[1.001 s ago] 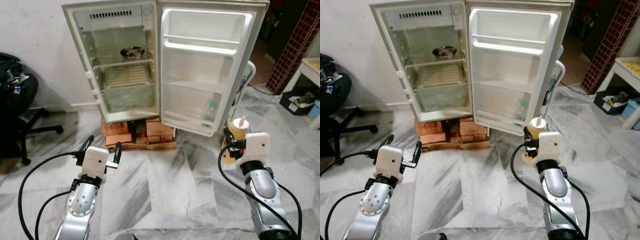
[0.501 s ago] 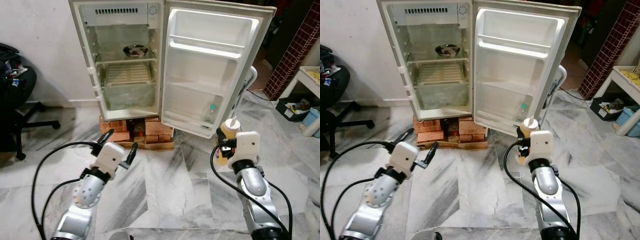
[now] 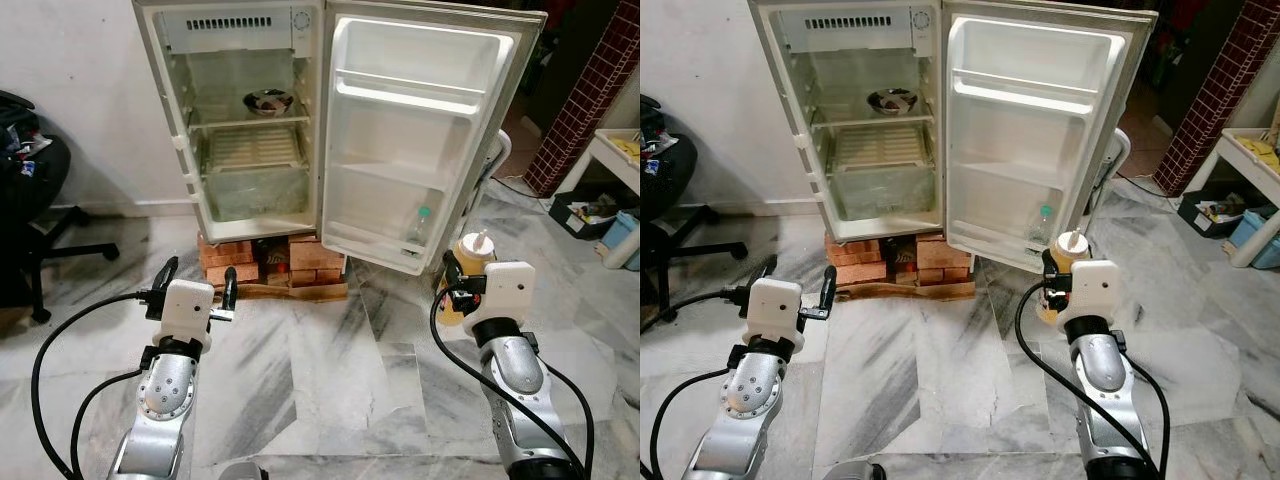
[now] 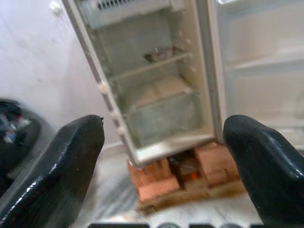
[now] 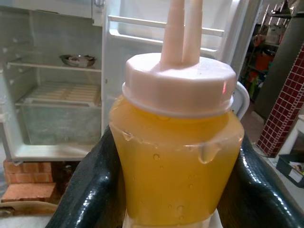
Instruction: Restocking fridge
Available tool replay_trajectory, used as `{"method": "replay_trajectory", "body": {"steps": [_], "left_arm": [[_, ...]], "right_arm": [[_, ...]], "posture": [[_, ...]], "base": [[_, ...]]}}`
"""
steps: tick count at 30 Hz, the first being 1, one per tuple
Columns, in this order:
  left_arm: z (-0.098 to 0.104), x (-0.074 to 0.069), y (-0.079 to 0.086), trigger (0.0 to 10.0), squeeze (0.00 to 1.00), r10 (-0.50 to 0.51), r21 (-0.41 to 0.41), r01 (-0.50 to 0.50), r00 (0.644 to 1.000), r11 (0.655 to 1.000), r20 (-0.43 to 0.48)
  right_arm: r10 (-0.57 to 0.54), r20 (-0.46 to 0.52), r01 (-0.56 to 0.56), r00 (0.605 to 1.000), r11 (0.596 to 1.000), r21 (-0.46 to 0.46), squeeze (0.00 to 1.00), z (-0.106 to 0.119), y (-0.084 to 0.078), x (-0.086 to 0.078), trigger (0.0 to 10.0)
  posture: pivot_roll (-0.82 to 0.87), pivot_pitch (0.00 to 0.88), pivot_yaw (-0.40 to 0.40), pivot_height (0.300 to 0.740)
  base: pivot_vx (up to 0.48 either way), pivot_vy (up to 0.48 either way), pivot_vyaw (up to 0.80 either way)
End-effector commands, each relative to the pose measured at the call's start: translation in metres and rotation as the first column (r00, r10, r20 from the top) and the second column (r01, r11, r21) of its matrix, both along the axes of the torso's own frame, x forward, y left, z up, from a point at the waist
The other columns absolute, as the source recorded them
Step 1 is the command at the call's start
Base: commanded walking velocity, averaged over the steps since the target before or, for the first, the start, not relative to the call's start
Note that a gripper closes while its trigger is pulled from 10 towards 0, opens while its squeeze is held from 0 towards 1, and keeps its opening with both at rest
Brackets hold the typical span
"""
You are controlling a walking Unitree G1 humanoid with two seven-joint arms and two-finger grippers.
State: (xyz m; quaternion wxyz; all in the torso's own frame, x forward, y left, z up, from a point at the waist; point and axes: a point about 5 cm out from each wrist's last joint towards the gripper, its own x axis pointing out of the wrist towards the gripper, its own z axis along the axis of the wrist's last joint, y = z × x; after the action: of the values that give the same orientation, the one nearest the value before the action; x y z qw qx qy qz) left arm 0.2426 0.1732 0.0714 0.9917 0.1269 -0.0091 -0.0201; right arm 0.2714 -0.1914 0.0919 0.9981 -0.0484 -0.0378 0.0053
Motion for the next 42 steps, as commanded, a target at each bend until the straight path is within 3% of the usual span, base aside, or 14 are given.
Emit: {"method": "replay_trajectory", "body": {"steps": [1,28,31,42], "left_arm": [[-0.001,0.000,0.007,10.0,0.00,0.015,-0.011,-0.015,1.000,1.000,-0.014],[0.000,0.000,0.009,10.0,0.00,0.044,-0.040,-0.045,0.999,0.998,-0.031],[0.002,0.006,0.006,10.0,0.00,0.017,-0.046,-0.018,0.999,0.999,-0.033],[-0.002,0.004,-0.003,10.0,0.00,-0.022,-0.059,0.018,0.998,0.998,-0.060]], "right_arm": [[0.024,0.012,-0.023,1.000,1.000,-0.012,0.00,0.002,0.003,-0.002,10.0],[0.048,0.018,-0.048,0.999,0.999,-0.019,0.00,0.003,0.006,-0.003,10.0],[0.035,0.043,-0.034,0.998,0.999,-0.025,0.00,0.013,0.005,0.012,10.0],[0.034,0.012,-0.034,0.999,0.999,-0.001,0.00,0.008,0.008,0.013,10.0]], "posture": [[0.01,0.000,-0.018,0.740],[0.01,0.000,-0.015,0.740],[0.01,0.000,-0.018,0.740],[0.02,0.000,-0.020,0.740]], "base": [[0.000,0.000,0.80],[0.258,0.000,0.78],[0.382,0.289,0.00],[0.259,0.000,-0.63]]}}
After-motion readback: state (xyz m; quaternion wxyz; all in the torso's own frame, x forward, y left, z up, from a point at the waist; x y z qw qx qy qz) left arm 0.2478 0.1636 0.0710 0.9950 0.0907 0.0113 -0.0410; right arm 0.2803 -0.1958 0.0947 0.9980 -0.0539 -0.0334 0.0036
